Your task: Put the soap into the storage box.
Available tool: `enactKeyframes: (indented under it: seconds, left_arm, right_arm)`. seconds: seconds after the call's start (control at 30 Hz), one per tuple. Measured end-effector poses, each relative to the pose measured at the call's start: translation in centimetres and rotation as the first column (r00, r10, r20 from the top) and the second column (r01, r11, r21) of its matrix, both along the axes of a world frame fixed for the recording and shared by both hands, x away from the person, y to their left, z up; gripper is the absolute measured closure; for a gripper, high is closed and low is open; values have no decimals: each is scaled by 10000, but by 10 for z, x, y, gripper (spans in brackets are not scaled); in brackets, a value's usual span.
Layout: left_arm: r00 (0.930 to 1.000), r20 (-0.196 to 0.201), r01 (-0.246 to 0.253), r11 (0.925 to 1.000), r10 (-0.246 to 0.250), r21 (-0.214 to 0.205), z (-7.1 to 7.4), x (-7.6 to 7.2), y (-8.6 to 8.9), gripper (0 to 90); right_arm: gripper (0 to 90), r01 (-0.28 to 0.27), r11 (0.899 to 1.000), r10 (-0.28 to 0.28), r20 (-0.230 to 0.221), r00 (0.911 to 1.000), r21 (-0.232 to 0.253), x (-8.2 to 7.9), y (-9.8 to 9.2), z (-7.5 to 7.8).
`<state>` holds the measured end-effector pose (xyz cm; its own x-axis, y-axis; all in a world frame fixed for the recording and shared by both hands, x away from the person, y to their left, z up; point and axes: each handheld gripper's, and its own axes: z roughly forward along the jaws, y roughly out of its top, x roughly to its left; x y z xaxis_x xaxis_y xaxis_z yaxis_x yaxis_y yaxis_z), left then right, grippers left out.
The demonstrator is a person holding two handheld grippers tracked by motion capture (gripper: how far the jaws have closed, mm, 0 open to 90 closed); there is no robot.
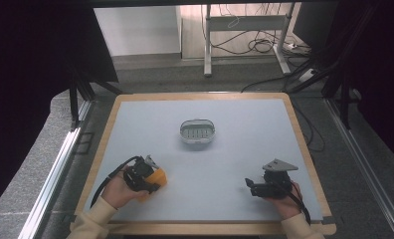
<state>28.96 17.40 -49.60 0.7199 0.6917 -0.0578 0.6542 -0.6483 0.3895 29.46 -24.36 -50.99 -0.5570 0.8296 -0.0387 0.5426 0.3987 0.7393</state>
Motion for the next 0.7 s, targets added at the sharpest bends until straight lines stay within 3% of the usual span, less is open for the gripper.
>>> enactKeyframes:
  seconds: [0.7]
  left_arm:
    - [9998, 219, 32, 9997, -26, -239, 7, 1, 6, 618]
  right_arm:
    - [149, 29, 10000, -29, 9, 10000, -13, 0, 0, 0]
